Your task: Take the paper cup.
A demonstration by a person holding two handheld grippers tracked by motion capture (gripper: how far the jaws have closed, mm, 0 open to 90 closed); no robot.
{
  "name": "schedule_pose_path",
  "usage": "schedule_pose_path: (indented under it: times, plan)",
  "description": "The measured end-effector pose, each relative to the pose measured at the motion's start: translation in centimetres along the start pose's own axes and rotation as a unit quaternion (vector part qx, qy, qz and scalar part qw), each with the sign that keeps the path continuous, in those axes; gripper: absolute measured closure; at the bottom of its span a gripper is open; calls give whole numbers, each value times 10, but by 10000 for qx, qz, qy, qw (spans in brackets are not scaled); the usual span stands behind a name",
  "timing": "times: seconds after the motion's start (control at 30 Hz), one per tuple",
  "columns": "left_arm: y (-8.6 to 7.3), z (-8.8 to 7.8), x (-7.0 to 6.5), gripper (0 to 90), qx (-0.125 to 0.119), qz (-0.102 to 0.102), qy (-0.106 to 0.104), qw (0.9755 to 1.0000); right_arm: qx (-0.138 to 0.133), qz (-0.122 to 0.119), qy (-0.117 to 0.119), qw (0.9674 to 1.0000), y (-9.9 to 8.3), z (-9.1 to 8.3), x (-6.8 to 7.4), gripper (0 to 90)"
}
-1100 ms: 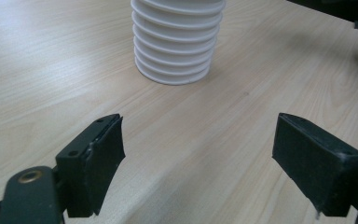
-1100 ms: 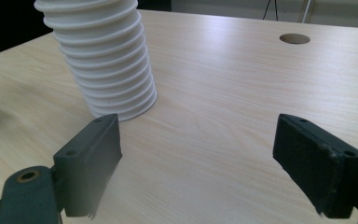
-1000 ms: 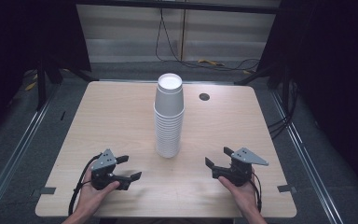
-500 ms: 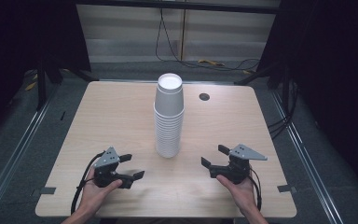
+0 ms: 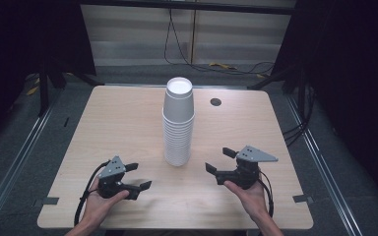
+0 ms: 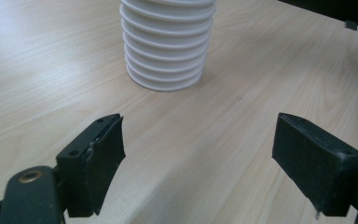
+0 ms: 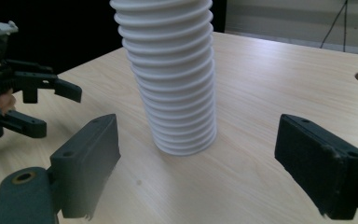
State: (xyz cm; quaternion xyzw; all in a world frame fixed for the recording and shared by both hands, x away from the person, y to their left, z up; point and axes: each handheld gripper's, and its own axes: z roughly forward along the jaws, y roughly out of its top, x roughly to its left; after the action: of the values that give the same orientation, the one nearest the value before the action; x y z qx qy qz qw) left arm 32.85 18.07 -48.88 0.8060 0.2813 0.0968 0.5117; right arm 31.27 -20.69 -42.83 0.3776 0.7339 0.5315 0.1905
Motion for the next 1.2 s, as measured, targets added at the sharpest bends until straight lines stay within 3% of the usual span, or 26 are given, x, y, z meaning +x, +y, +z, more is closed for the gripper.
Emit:
schedule_pose_path:
  times: [0.13,0.37,0.43,0.53,0.8,1.2]
  plan:
    - [0,-1,-1,164,-4,13,-47,10000,-12,-164,14,9999,16,3,5,148]
    - [-1,1,-3,162,56,73,-84,9999,-135,-182,166,9996,37,8,4,139]
    - [-1,3,-2,162,63,-108,-197,9997,-142,-231,204,9994,42,9,4,136]
    - [-1,3,-3,162,150,42,-124,9998,-157,-260,259,9992,49,10,4,139]
    - [-1,1,2,162,172,46,-79,9998,-267,-297,321,9987,66,16,5,138]
    - [-1,3,2,165,224,12,-177,9996,-346,-486,601,9964,110,23,13,153]
